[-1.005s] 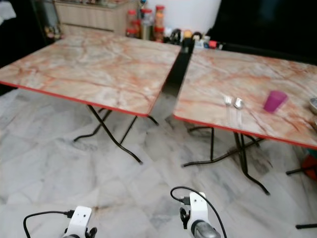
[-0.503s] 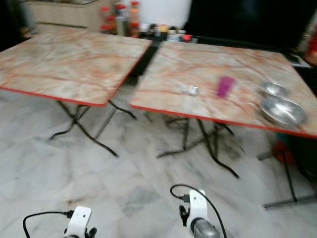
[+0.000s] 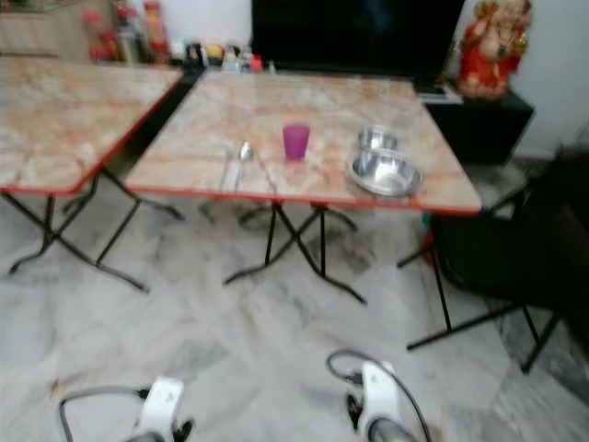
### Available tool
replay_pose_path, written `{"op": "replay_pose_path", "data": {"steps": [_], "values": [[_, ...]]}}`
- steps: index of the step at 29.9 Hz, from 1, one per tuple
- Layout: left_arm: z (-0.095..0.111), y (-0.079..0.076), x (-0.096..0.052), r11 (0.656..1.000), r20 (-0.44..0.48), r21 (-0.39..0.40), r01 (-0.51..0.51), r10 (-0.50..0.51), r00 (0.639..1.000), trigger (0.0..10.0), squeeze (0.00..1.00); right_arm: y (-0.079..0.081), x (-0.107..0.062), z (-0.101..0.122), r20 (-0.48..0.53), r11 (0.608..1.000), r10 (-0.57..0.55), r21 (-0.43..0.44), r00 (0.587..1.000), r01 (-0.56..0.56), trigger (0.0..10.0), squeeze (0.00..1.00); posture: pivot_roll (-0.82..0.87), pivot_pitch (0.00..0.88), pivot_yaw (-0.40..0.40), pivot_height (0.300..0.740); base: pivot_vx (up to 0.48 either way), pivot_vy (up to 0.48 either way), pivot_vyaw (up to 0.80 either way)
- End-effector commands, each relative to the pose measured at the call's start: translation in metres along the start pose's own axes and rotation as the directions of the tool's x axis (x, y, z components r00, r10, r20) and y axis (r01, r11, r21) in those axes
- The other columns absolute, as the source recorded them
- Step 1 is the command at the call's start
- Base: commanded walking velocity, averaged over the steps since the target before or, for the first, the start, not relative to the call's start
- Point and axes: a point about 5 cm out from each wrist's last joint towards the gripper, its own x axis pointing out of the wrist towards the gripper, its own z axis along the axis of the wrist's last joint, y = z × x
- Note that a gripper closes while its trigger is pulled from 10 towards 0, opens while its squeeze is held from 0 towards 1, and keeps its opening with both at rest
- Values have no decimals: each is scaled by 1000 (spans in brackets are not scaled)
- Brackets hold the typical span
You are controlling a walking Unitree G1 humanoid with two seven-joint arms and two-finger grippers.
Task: Setting the table
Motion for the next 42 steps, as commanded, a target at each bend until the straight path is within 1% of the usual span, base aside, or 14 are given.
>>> {"op": "replay_pose_path", "data": {"steps": [1, 5, 11, 17, 22, 28, 37, 39, 42], "values": [[-2, 8, -1, 1000, -12, 18, -25, 25, 1000, 10000, 0, 8, 2, 4, 13, 1000, 18, 7, 1000, -18, 10000, 0, -3, 0, -65, 740, 0, 0, 0], [-2, 9, -1, 999, -8, 10, -35, 35, 999, 10000, 0, 7, 2, 4, 14, 1000, 17, 7, 1000, -17, 10000, 0, -2, 0, -66, 740, 0, 0, 0], [-1, 11, -1, 999, -1, -33, -40, 40, 999, 10000, 0, 8, 2, 6, 18, 1000, 20, 5, 1000, -20, 10000, 0, -2, 0, -66, 740, 0, 0, 0], [-1, 12, -1, 999, -4, -29, -46, 45, 999, 10000, 0, 9, 2, 5, 16, 1000, 22, 11, 1000, -22, 10000, 0, -3, 0, -66, 740, 0, 0, 0], [-1, 12, -1, 999, -5, -30, -45, 45, 999, 10000, 0, 10, 2, 5, 13, 1000, 23, 18, 1000, -23, 10000, 0, -4, 0, -62, 740, 0, 0, -699], [1, 14, -1, 998, 0, -31, -46, 46, 999, 10000, 0, 10, 2, 6, 18, 1000, 21, 14, 1000, -21, 10000, 0, 0, 0, -62, 740, 0, 0, 0], [2, 14, -1, 999, 2, -31, -45, 45, 999, 10000, 0, 11, 2, 7, 19, 999, 24, 22, 1000, -24, 10000, 0, -3, 0, -60, 740, 257, 0, 0], [1, 14, -1, 999, 1, -29, -44, 44, 999, 10000, 0, 11, 2, 4, 4, 999, 22, 26, 1000, -22, 10000, 0, -5, 0, -58, 740, 326, 0, -725], [1, 14, -1, 999, -1, -28, -44, 44, 999, 10000, 0, 10, 2, 3, 8, 999, 20, 27, 1000, -20, 10000, 0, -6, 0, -57, 740, 350, 0, -596]]}}
